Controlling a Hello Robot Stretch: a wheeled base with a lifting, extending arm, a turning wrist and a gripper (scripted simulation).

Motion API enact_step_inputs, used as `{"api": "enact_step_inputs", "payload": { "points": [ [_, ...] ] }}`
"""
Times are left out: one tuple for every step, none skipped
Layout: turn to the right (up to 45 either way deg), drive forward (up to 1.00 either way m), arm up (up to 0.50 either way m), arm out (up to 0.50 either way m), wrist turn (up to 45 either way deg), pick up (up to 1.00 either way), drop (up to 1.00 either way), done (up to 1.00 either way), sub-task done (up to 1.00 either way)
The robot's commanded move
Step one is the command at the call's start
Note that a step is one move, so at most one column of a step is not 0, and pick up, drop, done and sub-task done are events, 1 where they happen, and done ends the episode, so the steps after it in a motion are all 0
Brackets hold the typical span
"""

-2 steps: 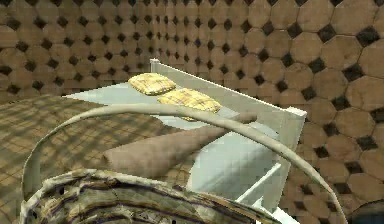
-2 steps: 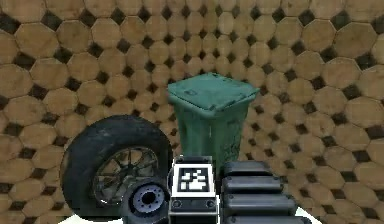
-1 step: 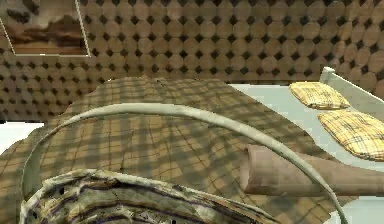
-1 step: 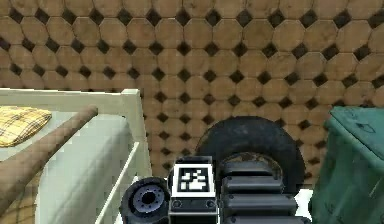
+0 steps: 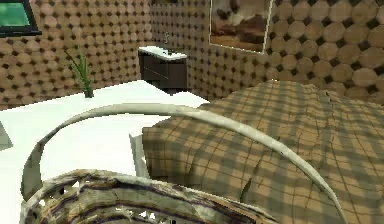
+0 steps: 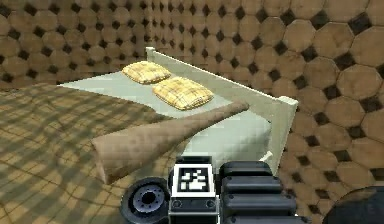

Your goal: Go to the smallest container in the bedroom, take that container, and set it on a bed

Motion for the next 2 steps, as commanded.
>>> {"api": "enact_step_inputs", "payload": {
  "points": [
    [-27.0, 0.0, 0.0, 0.0, 0.0, 0.0, 0.0, 0.0, 0.0],
    [45.0, 0.0, 0.0, 0.0, 0.0, 0.0, 0.0, 0.0, 0.0]
  ]
}}
